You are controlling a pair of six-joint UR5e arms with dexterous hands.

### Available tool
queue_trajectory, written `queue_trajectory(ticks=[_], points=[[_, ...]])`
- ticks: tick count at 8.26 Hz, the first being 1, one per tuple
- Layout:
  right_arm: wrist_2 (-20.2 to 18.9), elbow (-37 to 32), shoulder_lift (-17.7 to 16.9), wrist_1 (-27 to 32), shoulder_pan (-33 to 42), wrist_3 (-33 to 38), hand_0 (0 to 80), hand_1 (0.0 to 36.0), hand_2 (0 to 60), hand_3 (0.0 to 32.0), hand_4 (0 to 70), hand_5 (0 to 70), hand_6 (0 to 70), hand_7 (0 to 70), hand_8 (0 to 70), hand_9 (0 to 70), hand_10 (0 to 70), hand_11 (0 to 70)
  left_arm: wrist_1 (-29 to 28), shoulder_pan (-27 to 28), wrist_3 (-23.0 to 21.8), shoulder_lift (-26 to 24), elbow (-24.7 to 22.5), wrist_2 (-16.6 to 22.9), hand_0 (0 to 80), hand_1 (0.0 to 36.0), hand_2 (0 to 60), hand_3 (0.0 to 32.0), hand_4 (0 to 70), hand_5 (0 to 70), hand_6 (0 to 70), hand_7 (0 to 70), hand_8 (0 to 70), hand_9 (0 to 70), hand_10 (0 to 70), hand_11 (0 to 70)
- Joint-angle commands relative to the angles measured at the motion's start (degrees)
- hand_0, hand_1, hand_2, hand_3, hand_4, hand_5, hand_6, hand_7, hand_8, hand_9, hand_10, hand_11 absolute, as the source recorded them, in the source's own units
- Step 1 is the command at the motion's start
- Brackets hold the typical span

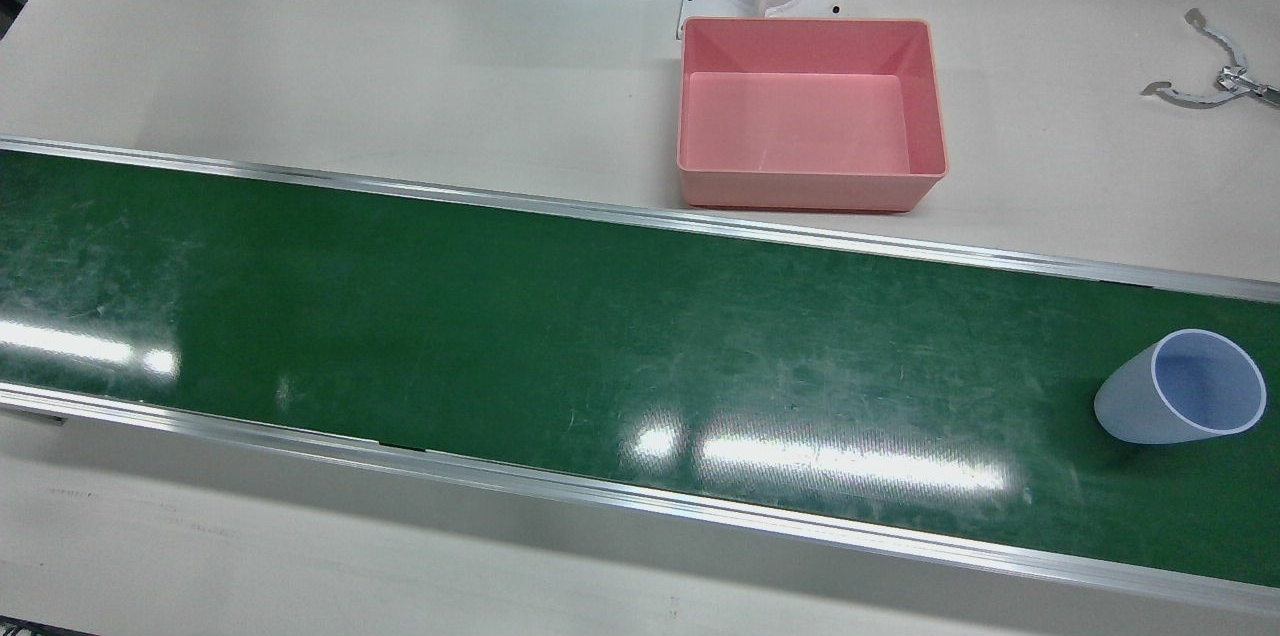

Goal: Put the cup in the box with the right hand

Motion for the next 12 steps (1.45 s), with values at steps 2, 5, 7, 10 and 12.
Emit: queue_trajectory(ticks=[2,5,7,10,12], points=[[0.00,0.12,-0.09,-0.06,-0.08,-0.09,56.3,10.9,0.0,0.0,49.3,6.3,19.9,70.0,16.2,36.0,11.7,18.2,0.00,-0.03,0.00,0.00,0.00,0.00,0.0,0.0,0.0,0.0,0.0,0.0,0.0,0.0,0.0,0.0,0.0,0.0],[0.00,0.12,-0.09,0.03,-0.08,-0.09,56.5,10.9,0.0,0.0,49.8,6.3,20.0,70.0,16.4,36.4,11.9,18.4,0.00,-0.03,0.00,0.09,0.00,0.00,0.0,0.0,0.0,0.0,0.0,0.0,0.0,0.0,0.0,0.0,0.0,0.0],[0.00,-0.05,0.00,-0.06,-0.08,-0.09,56.4,10.9,0.0,0.0,49.4,6.3,19.8,70.0,16.1,36.0,11.8,18.3,0.00,-0.03,0.00,0.00,0.00,0.00,0.0,0.0,0.0,0.0,0.0,0.0,0.0,0.0,0.0,0.0,0.0,0.0],[0.00,-0.05,0.00,-0.06,-0.08,-0.09,56.4,11.0,0.0,0.0,50.0,6.3,20.1,70.0,16.4,36.5,12.0,18.7,0.00,0.06,0.00,0.00,0.00,0.00,0.0,0.0,0.0,0.0,0.0,0.0,0.0,0.0,0.0,0.0,0.0,0.0],[0.00,0.04,-0.09,0.03,-0.08,-0.09,56.4,11.0,0.0,0.0,50.0,6.3,20.1,70.0,16.3,36.3,12.1,18.8,0.00,-0.03,0.00,0.00,0.00,0.00,0.0,0.0,0.0,0.0,0.0,0.0,0.0,0.0,0.0,0.0,0.0,0.0]])
